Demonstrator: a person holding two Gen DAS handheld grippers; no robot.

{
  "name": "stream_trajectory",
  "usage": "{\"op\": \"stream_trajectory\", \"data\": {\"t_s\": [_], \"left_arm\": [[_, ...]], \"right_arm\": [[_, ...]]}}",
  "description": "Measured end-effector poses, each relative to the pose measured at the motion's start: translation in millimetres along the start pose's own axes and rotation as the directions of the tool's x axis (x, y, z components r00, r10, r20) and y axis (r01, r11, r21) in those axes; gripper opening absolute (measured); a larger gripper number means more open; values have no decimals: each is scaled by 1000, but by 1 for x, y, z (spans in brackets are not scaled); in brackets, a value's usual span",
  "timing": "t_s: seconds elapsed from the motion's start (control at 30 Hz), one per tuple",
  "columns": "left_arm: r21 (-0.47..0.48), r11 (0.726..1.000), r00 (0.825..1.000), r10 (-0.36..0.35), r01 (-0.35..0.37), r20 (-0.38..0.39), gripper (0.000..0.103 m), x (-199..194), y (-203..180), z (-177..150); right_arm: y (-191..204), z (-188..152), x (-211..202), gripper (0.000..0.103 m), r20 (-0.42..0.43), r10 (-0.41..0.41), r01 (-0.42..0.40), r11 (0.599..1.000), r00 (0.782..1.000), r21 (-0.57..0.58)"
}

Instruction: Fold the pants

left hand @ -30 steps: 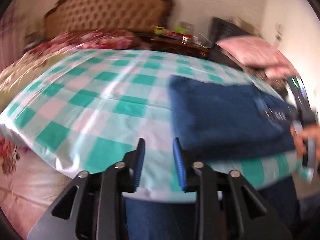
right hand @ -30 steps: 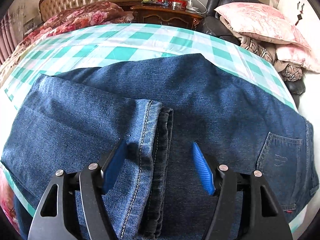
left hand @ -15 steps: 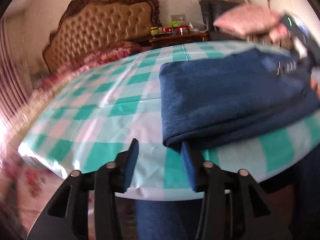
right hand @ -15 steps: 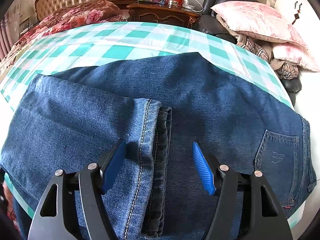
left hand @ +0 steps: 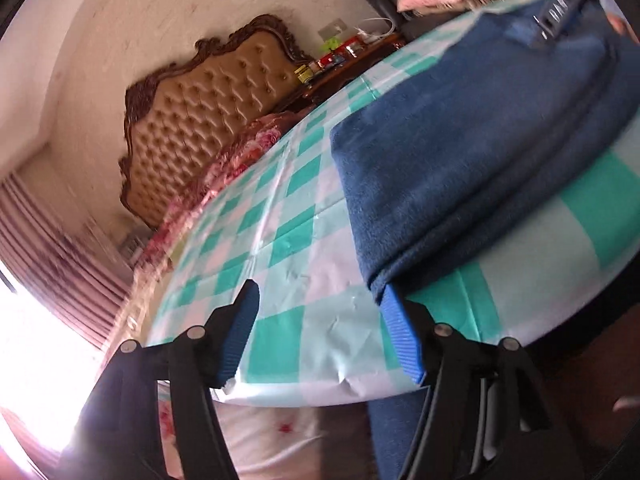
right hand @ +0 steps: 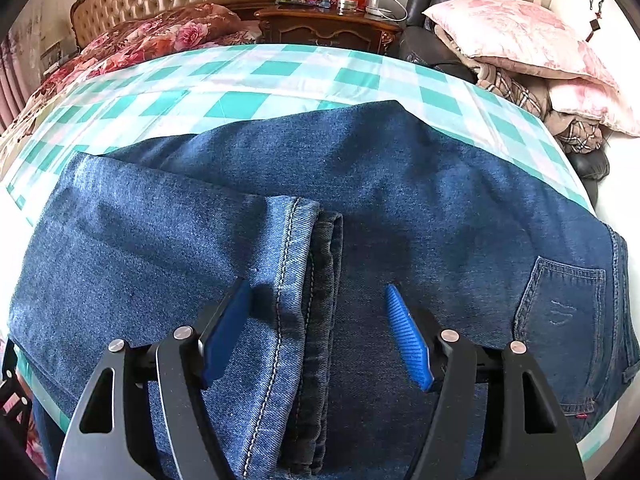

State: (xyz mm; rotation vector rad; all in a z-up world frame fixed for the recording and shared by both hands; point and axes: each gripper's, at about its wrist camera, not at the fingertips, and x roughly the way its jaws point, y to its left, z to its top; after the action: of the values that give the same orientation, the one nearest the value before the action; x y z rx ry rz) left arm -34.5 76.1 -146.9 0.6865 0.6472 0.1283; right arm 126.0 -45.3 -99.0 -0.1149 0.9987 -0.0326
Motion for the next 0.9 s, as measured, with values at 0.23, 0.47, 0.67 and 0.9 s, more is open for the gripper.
{"op": "stream_trajectory", "data": {"t_s": [0.23, 0.47, 0.67, 0.9], "left_arm": [[-56, 997, 999, -50, 50, 8, 61, -6, 12, -1], [-273, 935, 974, -215, 226, 73, 20, -20, 51, 9], [-501, 759, 904, -407, 416, 134, 12, 5, 66, 28], [-537, 746, 896, -442, 393, 41, 15, 20, 58, 17]], "right_arm": [[-1, 1, 1, 66, -2, 7, -7, 1000, 1000, 5], [1, 2, 1, 67, -4, -4, 4, 1000, 1000, 0], [1, 2, 1, 67, -4, -5, 5, 1000, 1000, -4], [-1, 5, -7, 69, 12, -34, 34, 999, 999, -26]]}}
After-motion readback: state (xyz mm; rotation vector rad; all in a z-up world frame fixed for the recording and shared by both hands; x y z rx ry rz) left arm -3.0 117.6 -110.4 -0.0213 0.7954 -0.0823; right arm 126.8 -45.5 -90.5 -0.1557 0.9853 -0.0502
